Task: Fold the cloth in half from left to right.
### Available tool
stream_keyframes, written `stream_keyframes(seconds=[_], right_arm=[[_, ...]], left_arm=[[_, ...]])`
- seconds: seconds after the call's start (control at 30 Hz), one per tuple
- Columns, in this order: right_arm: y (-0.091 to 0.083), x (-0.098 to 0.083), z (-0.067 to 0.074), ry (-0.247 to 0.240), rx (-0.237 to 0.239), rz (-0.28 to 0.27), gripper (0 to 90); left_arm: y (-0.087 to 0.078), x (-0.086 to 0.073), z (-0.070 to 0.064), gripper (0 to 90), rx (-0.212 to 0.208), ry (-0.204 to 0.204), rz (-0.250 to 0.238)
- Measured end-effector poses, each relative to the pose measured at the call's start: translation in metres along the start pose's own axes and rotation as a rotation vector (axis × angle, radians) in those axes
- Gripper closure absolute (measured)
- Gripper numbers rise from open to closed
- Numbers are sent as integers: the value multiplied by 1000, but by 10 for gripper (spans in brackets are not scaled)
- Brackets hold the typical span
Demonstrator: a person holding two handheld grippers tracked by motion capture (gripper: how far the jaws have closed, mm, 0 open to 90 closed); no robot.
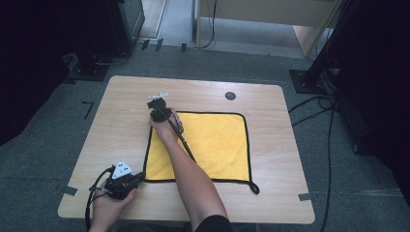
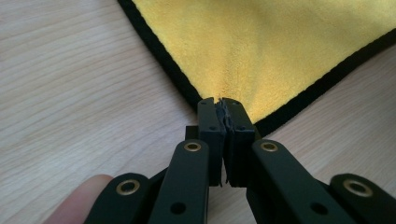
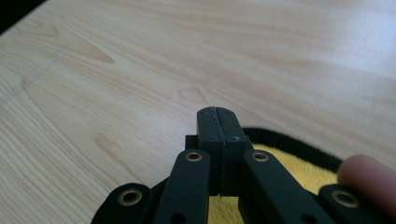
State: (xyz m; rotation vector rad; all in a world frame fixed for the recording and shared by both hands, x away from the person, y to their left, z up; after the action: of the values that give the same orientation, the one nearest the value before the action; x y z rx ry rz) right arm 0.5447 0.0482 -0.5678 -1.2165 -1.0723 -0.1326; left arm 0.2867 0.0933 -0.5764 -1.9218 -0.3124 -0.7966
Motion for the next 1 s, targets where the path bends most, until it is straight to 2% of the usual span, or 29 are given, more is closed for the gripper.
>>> stream_keyframes(seconds=[0.07,0.17,0.27,0.33,0.37,0.4,0.43,0.47,0.5,0.53,0.57,0.6,0.67,0.73,0.77,0.87,0.9,0.93,0.97,1.0], right_arm=[[-3,4,2,-20,-30,-1,879],[-3,-1,4,21,-38,34,695],[1,-10,2,35,-63,69,617],[3,-12,3,14,-83,68,620],[3,-13,3,2,-94,71,636],[3,-13,4,-30,-119,78,668],[4,-12,5,-46,-121,77,732],[4,-12,5,-46,-121,77,732],[4,-12,5,-61,-129,77,791],[5,-11,2,-78,-146,72,855],[5,-11,2,-75,-143,71,862],[5,-11,1,-84,-144,68,867],[5,-11,1,-93,-140,62,869],[4,-7,2,-74,-104,26,870],[2,-4,2,-63,-91,7,870],[-7,11,1,-19,-54,-44,869],[-11,16,2,-24,-43,-55,869],[-16,22,2,-34,-44,-69,868],[-21,28,1,-60,-56,-87,868],[-23,30,1,-74,-62,-91,867]], left_arm=[[1,0,0,877,-4,2,5],[3,-1,-1,858,-3,8,14],[3,-2,1,792,-5,-20,22],[2,-2,3,737,-17,-40,30],[2,-2,1,720,-45,-58,38],[2,-3,0,702,-63,-64,50],[1,-4,-1,702,-73,-67,57],[1,-4,-1,704,-73,-67,57],[2,-4,-2,704,-74,-63,61],[2,-5,-3,779,-50,-37,67],[2,-6,-3,833,-27,-14,64],[2,-6,-3,894,-27,-10,66],[2,-6,-1,900,-25,-7,64],[-1,-4,5,900,17,16,56],[-3,-2,7,900,19,11,40],[-14,10,6,900,-60,-45,-38],[-18,15,5,900,-90,-77,-70],[-22,20,5,900,-119,-130,-105],[-24,21,5,900,-141,-157,-116],[-24,23,2,843,-185,-192,-125]])
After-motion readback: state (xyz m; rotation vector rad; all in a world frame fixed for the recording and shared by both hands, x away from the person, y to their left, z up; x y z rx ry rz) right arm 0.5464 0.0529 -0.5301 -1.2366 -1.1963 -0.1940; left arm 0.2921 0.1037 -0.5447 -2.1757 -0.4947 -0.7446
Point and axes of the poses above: each handheld gripper's, and its own axes: y roughly forward along the jaws, x roughly out of its top, z roughly to its left, the point moved 10 cm from there along y, roughly forward along the jaws, and after that the axes turned 14 degrees about -y, right-handed, at the moved point
